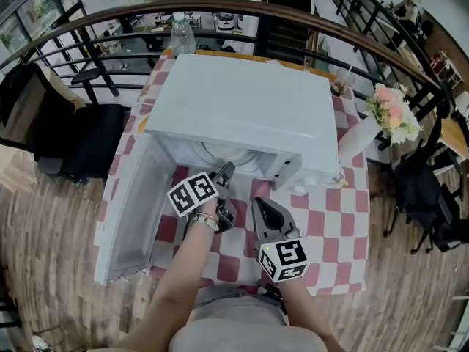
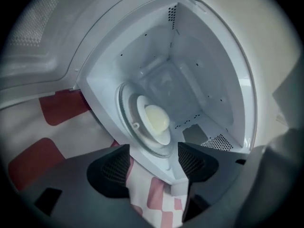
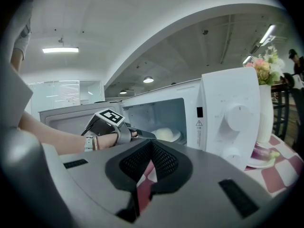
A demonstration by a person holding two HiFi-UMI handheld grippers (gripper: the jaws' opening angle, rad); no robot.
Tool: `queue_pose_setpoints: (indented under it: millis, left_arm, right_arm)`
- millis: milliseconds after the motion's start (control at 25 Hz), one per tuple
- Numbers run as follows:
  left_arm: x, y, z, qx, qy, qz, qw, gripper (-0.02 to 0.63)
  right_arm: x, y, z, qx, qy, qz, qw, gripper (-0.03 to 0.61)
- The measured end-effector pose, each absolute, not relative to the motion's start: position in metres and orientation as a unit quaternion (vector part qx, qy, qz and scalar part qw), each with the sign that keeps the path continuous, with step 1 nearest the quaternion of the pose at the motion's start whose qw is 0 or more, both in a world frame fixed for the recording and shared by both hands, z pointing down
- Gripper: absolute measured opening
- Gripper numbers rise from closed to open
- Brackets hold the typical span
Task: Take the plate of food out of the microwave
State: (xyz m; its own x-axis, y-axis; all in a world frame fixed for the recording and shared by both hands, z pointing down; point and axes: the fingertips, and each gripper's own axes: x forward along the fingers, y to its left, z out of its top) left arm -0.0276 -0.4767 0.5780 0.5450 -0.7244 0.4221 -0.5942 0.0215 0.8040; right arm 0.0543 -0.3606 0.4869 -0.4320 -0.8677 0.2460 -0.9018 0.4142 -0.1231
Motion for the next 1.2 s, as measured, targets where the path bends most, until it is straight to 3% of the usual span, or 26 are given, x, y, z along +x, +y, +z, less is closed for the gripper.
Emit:
queue_pose_setpoints:
  millis: [280, 480, 1200]
  left_arm:
    - [-0.040, -0.488, 0.588, 0.639, -0.490, -0.116, 0.581, 0.242]
    - [-0.036, -0.491, 0.591, 0.609, -0.487, -0.110, 0.616, 0.325]
    - [-0.050, -0.513, 0.625, 0.496, -0.565, -0.131, 0.646, 0.333]
  right_arm:
    - [0.056, -0.369, 0.495, 0.533, -0.833, 0.129, 0.074, 0.023]
    - [0.054, -0.372, 0.499, 0.530, -0.834, 0.134, 0.075, 0.023]
    - [0.059, -0.375, 0.509, 0.531, -0.831, 0.143, 0.083, 0.023]
